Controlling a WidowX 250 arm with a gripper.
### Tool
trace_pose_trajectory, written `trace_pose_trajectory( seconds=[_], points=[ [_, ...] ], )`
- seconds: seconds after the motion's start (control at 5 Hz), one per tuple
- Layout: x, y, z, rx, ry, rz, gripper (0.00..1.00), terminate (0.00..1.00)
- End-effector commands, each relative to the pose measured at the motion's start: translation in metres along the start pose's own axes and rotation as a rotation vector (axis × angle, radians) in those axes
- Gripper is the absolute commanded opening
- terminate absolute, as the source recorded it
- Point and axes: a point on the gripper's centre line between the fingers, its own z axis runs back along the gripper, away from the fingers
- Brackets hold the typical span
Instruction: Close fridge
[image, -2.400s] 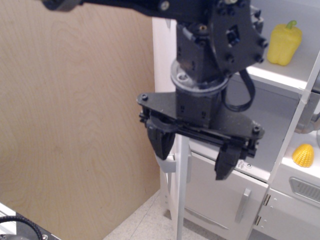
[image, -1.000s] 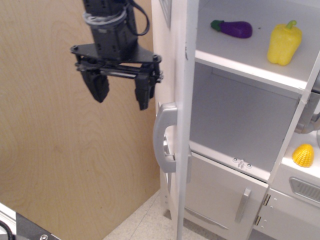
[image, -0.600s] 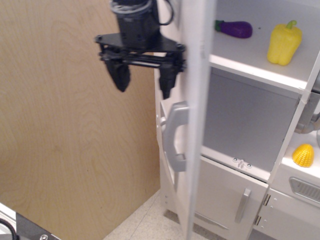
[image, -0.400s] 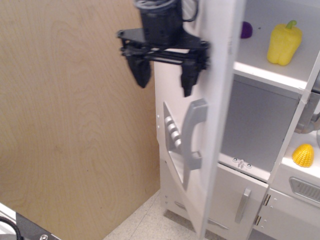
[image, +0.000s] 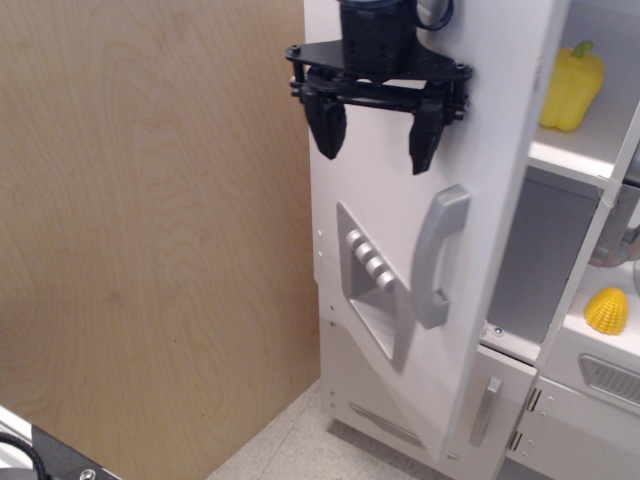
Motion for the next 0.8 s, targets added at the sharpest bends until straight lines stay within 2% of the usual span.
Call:
trace_pose_trajectory(
  seconds=[0.0, 0.6],
  points=[
    [0.031, -0.011, 0.015, -0.019, -0.071, 0.023, 1.00, 0.00],
    [0.058, -0.014, 0.012, -0.025, -0.059, 0.092, 1.00, 0.00]
  ],
)
